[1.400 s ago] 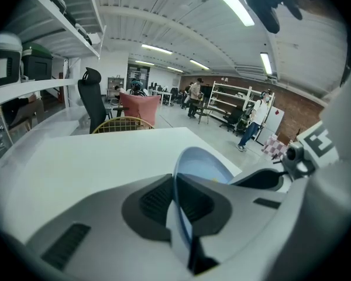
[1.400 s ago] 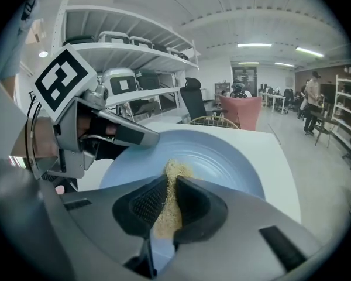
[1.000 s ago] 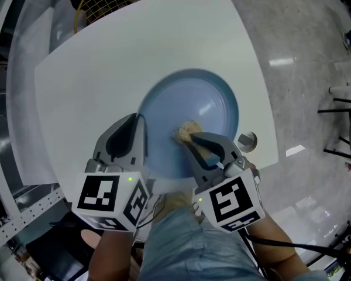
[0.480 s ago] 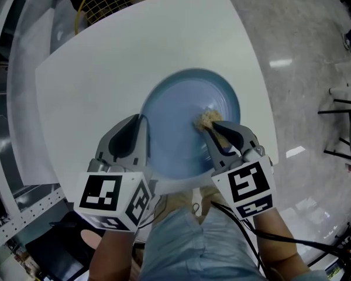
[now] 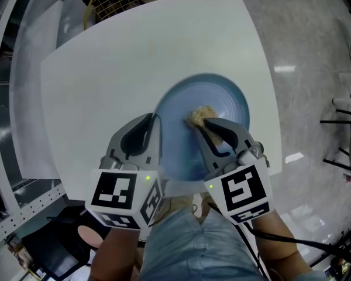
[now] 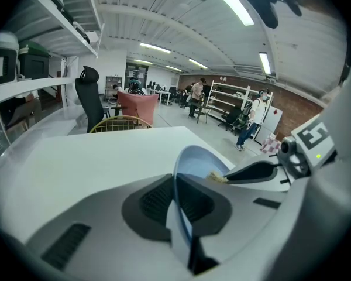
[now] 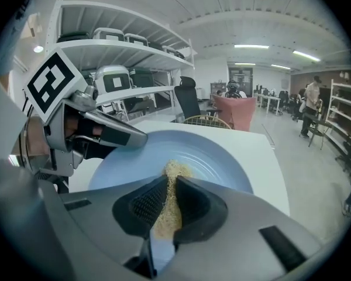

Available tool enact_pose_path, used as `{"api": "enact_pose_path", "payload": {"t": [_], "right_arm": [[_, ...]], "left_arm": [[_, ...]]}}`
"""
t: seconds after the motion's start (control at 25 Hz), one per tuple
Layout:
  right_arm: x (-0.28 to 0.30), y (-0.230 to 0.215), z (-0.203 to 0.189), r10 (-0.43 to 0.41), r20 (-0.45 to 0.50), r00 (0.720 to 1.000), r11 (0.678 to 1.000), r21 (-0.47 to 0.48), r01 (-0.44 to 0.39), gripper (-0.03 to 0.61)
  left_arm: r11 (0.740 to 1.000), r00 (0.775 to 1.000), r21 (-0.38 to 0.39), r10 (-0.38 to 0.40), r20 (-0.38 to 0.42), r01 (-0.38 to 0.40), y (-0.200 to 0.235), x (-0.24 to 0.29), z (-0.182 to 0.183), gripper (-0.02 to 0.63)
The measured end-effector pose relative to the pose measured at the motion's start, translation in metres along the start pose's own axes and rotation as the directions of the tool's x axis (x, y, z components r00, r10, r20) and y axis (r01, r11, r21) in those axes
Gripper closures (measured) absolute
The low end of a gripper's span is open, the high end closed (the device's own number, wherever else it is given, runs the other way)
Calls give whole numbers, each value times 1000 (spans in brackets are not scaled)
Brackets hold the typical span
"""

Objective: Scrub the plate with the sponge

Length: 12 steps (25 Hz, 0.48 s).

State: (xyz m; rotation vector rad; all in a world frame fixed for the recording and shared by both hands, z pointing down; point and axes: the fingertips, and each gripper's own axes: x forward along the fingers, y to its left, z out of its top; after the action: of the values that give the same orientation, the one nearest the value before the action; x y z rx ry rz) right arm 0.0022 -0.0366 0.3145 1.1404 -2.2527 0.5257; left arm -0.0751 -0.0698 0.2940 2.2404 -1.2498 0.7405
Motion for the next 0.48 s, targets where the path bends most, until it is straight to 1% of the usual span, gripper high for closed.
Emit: {"api": "enact_pose_path", "payload": {"t": [0.2,0.36,0.48], "right_arm": [[4,27,5,75,-12,997,997,-32,-75,524],[3,42,-8,115,-34,993,993,-20,-116,525],[0,45,-19,123,-42,992,992,-4,-123,524]], "left_arm": [[1000,1000,0,0,-5,0,6,3,-1,588],[1000,1000,-2,2,-20,-2,11,6,-7,588],[1000,1000,-7,8,-21,-8,13,7,-8,588]]}}
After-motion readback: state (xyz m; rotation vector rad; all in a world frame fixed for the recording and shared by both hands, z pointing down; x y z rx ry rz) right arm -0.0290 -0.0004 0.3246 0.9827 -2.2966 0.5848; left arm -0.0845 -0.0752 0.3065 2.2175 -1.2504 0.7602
